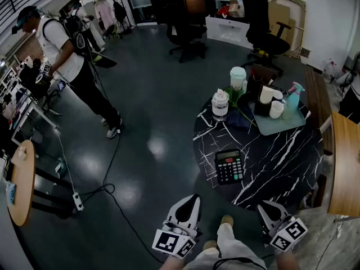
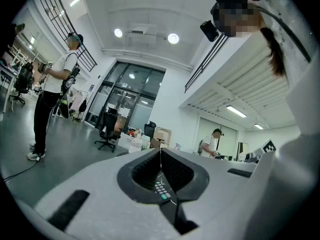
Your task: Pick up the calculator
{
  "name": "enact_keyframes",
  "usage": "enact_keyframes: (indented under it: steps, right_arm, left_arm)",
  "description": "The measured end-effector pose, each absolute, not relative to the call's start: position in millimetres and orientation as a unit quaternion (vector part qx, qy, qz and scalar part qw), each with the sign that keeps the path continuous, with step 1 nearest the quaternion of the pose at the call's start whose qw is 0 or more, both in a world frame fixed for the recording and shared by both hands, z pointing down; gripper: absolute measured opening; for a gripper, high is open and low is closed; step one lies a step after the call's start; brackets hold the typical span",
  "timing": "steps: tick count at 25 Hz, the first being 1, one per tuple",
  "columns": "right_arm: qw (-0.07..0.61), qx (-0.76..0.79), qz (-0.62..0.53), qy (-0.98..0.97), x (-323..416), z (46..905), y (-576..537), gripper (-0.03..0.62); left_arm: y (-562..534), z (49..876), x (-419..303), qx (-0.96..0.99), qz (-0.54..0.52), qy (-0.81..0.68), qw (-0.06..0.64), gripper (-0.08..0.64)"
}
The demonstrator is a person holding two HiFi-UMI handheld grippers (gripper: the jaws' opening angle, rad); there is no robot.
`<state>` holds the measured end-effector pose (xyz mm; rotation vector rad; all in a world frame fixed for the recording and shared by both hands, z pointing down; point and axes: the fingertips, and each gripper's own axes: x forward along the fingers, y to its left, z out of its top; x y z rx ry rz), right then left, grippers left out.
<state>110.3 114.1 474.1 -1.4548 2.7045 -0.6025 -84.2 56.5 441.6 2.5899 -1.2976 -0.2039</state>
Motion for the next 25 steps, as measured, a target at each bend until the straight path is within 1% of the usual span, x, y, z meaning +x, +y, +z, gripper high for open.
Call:
enact_keyframes:
  steps: [4,8,9,11,17,25]
  right_arm:
    - [-0.011,-0.440,-0.195,0.877,122,478,85,0.008]
    - [-0.024,-0.416,-0.217,0.883,132,494,58,0.011]
    - [-0.028,-0.410,-0.222,0.884,133,499,51,0.020]
    - [-0.035,-0.397,-0.236,0.886,136,507,40,0.071]
    - [-0.048,-0.365,-0.264,0.892,143,528,1,0.166]
    - [-0.074,-0.342,-0.302,0.887,136,561,-68,0.176]
  left_arm:
    - [30,439,-67,0.883,-0.074,-0.449,0.114,0.008]
    - [13,455,-47,0.882,-0.064,-0.451,0.121,0.008]
    - [9,459,-42,0.881,-0.062,-0.452,0.124,0.008]
    - [4,464,-34,0.879,-0.059,-0.456,0.131,0.008]
    - [-4,468,-15,0.876,-0.054,-0.461,0.133,0.008]
    - [-10,477,-12,0.870,-0.033,-0.472,0.140,0.008]
